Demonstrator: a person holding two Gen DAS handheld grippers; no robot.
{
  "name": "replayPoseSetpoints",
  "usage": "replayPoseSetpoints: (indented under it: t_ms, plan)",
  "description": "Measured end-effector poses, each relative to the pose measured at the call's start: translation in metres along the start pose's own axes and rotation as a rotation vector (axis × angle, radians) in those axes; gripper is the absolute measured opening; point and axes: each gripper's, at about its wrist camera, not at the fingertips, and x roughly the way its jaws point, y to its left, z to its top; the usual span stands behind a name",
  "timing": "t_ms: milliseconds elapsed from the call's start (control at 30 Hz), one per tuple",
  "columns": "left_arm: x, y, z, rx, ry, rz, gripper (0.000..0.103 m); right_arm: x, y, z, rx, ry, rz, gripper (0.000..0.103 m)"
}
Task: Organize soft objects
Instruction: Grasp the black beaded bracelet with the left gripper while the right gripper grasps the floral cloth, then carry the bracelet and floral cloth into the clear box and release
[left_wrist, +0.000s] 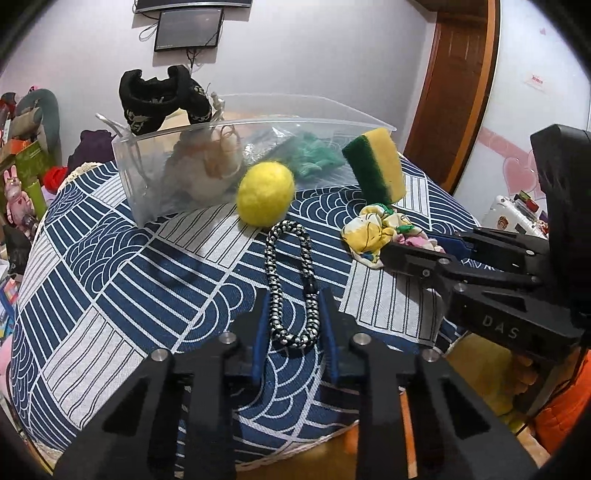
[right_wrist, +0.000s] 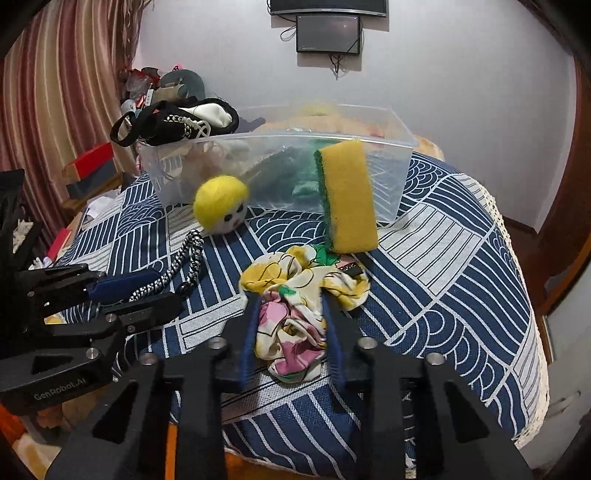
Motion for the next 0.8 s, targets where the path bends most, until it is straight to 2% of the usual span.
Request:
replayPoseSetpoints:
  t_ms: [200,800]
  plan:
    - [-0.006,0.007,0.003,-0.036,-0.009,-0.005,0.018,-0.008,0.002,0.004,0.0,-0.028,0.01,0.019]
    - [-0.052,0.009,0.03,-0.035,-0.154,0.03,0.017,-0.047,0.017,0.025,-0.018,-0.156,0.069,0.018]
